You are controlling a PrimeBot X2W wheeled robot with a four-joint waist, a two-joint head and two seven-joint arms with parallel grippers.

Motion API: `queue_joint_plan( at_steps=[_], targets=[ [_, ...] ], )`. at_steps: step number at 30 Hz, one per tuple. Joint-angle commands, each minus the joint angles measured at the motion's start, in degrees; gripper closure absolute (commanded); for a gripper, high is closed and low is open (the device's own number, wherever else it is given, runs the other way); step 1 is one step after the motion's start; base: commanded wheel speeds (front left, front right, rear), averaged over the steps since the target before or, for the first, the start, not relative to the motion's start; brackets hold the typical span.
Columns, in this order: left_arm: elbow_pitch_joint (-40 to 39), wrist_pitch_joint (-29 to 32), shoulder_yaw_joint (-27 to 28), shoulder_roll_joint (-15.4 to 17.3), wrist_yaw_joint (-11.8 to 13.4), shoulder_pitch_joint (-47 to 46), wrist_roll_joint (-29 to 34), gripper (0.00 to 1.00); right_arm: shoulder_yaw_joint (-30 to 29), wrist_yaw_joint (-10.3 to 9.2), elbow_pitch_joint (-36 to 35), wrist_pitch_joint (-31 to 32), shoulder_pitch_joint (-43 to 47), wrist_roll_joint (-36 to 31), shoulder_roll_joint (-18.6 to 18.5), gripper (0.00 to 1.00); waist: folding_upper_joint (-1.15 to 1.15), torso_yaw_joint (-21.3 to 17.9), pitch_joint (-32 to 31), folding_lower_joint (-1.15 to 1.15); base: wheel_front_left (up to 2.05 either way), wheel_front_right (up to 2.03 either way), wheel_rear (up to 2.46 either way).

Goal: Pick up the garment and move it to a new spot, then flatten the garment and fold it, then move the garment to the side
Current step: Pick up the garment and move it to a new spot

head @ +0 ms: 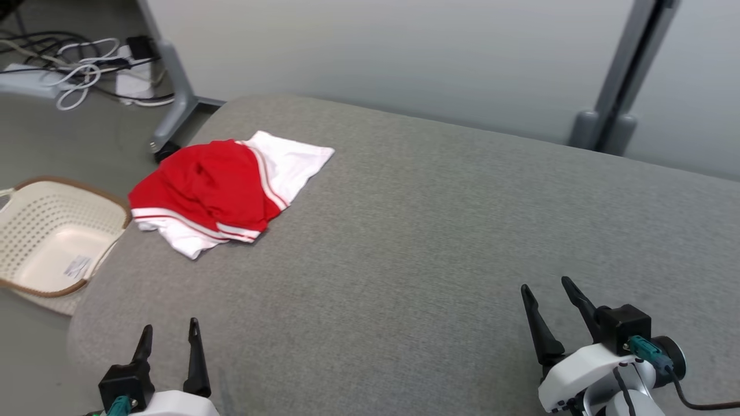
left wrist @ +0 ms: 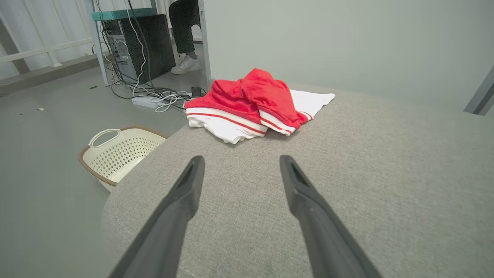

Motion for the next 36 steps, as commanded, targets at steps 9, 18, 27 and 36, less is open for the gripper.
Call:
queue_joint_plan(
  at_steps=[9, 18, 27, 36],
  targets=[
    [-0.2, 0.0, 1.4, 0.2, 0.5, -0.1, -1.2, 0.00, 1.3, -0.02, 0.1, 0.0, -1.7, -0.7, -0.4, 0.00, 0.00, 3.2, 1.6, 0.00, 0.00, 0.00, 0.00],
    [3.0, 0.0, 2.1, 0.2, -1.8, -7.4, -5.4, 0.00, 2.1, -0.02, -0.9, 0.0, -4.6, -1.7, -2.4, 0.00, 0.00, -0.1, 7.7, 0.00, 0.00, 0.00, 0.00],
    [12.8, 0.0, 7.8, 2.6, -3.4, -24.6, -4.6, 0.00, 4.0, -0.02, -3.8, 0.0, -8.1, -1.4, -6.5, 0.00, 0.00, -4.6, 15.6, 0.00, 0.00, 0.00, 0.00],
    [31.0, 0.2, 10.2, 6.7, -3.8, -38.3, -5.6, 0.00, 5.6, -0.02, -6.6, 0.0, -11.4, -0.9, -8.6, 0.00, 0.00, -9.7, 21.5, 0.00, 0.00, 0.00, 0.00]
  ],
)
